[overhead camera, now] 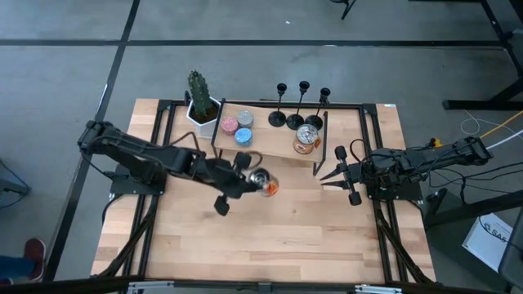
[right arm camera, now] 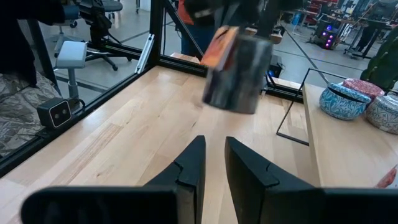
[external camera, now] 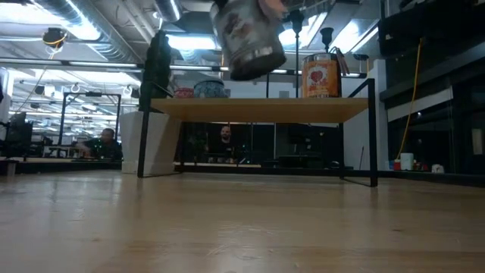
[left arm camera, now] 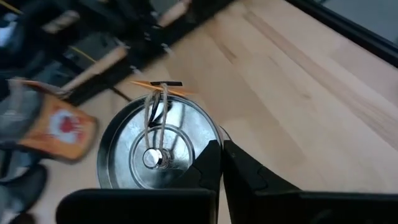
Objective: Pick & Place candle stick holders
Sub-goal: Put the silver scented candle on the shelf
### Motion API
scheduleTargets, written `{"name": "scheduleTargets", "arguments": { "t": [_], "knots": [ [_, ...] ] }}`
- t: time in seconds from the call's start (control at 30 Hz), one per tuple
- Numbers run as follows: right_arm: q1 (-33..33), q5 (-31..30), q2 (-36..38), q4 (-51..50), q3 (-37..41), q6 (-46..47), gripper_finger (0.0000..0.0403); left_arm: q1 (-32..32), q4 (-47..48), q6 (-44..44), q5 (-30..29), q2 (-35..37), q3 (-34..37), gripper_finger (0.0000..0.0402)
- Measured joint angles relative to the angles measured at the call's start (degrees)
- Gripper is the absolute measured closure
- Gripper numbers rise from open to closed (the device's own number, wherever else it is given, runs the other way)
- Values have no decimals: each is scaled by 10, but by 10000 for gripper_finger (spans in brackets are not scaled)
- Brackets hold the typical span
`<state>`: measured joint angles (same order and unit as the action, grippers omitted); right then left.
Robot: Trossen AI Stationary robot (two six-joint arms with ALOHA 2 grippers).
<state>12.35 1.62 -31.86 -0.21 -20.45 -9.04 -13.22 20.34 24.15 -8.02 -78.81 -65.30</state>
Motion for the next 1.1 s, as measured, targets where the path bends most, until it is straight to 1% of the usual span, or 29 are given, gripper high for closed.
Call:
{"name": "scheduleTargets", "arguments": {
  "t": [0.17, 0.27, 0.4, 0.47, 0.53, 0.67, 0.73, 0.87, 1.1],
  "knots": [
    [0, 0, 0, 0, 0, 0, 338, 37, -1, 12, 0, 0, -45, 400],
    [0, 0, 0, 0, 0, 0, 338, 64, -3, 17, 0, -13, -72, 400],
    [0, 0, 0, 0, 0, 0, 338, 98, 6, 29, 8, -53, -118, 400],
    [0, 0, 0, 0, 0, 0, 338, 110, 29, 36, 7, -80, -146, 400],
    [0, 0, 0, 0, 0, 0, 338, 120, 61, 49, -10, -109, -174, 400],
    [0, 0, 0, 0, 0, 0, 338, 133, 135, 63, -62, -155, -231, 400],
    [0, 0, 0, 0, 0, 0, 338, 139, 147, 63, -73, -170, -252, 400],
    [0, 0, 0, 0, 0, 0, 338, 150, 147, 80, -73, -193, -272, 400],
    [0, 0, 0, 0, 0, 0, 338, 175, 157, 71, -69, -199, -278, 400]
  ]
}}
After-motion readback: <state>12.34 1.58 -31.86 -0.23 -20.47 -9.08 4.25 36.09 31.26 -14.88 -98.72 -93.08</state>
